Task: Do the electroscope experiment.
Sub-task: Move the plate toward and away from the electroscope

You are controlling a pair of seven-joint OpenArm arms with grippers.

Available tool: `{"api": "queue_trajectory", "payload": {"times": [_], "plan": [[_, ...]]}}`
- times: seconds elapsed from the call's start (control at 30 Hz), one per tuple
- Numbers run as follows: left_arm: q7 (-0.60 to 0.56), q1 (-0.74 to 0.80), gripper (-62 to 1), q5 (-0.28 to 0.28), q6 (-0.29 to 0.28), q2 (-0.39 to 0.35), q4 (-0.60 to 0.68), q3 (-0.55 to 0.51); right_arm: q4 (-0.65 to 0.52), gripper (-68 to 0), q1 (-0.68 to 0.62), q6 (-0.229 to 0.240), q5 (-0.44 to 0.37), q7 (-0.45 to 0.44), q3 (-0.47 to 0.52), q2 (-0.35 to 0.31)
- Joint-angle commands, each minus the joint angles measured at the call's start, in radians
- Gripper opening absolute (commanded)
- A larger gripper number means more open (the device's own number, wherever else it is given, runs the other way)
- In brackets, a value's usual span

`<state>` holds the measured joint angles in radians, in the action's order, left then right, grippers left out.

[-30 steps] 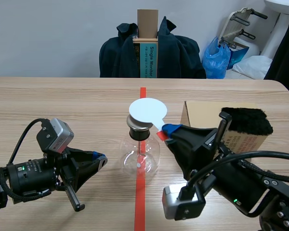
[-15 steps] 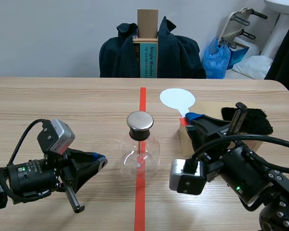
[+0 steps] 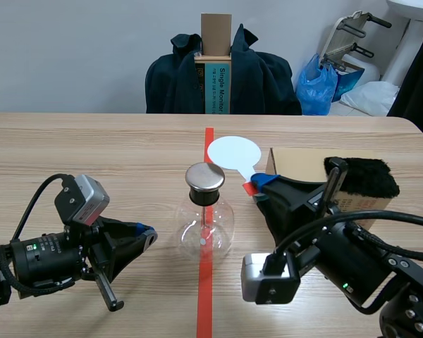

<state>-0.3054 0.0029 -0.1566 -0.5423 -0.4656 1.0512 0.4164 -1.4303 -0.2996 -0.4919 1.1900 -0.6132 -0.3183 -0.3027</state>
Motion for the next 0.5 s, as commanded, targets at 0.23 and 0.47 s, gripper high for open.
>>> {"api": "queue_trajectory", "payload": {"times": [0.23,0.47], "plan": [[-0.019,-0.003,-59.0,-0.006,0.002,0.005,0.022,-0.010,-0.014,-66.6,0.009,-0.009,0.015,-0.130,0.005,-0.010],[-0.019,-0.003,-59.0,-0.006,0.002,0.005,0.022,-0.010,-0.014,-66.7,0.009,-0.009,0.016,-0.184,0.005,-0.010]]}}
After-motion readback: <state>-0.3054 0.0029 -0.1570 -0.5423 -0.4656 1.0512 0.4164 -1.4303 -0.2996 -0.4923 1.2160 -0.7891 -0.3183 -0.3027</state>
